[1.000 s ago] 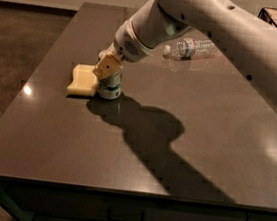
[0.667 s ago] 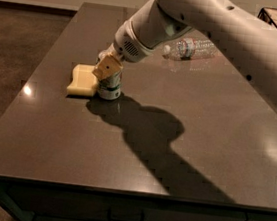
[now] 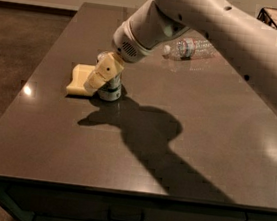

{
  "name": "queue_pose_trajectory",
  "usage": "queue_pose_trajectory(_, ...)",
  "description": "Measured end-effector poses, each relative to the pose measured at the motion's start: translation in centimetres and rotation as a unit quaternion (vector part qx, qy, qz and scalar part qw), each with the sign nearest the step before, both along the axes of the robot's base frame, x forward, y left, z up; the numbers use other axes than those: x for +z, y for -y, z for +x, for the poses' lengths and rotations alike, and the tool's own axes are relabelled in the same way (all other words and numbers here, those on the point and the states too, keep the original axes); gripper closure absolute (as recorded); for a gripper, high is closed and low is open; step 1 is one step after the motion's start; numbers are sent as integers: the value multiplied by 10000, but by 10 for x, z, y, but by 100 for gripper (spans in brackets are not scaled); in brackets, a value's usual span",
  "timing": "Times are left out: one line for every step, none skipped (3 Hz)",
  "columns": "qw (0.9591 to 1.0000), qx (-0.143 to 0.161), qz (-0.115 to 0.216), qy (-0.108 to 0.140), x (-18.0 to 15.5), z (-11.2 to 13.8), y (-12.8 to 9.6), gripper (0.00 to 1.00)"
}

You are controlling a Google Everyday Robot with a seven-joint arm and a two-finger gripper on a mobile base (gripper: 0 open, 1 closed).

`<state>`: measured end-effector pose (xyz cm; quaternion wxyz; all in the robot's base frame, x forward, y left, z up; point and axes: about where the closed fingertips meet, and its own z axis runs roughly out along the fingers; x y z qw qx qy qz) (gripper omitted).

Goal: Move 7up can near sponge

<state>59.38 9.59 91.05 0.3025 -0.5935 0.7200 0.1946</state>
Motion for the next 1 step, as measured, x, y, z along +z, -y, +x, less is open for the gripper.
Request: queue_pose_trajectory(10000, 1, 0, 0, 0, 0, 0, 0)
